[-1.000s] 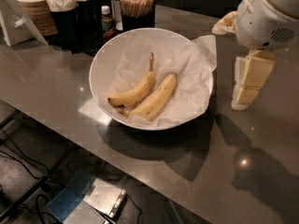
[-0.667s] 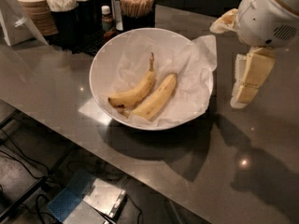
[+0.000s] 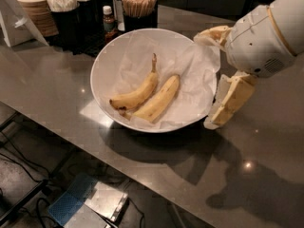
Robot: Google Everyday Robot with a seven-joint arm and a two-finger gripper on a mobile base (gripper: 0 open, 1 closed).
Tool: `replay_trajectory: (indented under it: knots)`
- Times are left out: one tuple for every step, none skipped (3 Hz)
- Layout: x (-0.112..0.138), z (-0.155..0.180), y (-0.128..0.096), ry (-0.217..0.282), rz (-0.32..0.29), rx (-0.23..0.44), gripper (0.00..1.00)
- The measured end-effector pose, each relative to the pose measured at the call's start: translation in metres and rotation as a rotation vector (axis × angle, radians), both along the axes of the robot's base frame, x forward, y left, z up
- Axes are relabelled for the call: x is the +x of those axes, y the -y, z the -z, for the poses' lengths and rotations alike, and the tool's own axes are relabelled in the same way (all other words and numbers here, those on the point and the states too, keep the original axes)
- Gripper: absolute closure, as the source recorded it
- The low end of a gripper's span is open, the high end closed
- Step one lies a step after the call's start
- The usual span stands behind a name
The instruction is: Pick banana from white bowl
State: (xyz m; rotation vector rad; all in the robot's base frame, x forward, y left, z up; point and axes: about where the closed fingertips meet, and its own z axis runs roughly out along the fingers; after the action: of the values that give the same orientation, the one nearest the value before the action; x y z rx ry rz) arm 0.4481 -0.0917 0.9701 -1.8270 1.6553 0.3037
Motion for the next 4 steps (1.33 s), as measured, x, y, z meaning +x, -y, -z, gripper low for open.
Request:
replay_trajectory:
  knots:
    - [-0.007, -0.037, -0.049, 0.033, 0.042, 0.142, 0.0]
    - [-0.007, -0.037, -0.049, 0.033, 0.042, 0.142, 0.0]
    - [0.005, -0.019, -0.065, 0.023, 0.045, 0.135, 0.0]
    - [0.033, 0.004, -0.088, 0.007, 0.017, 0.092, 0.0]
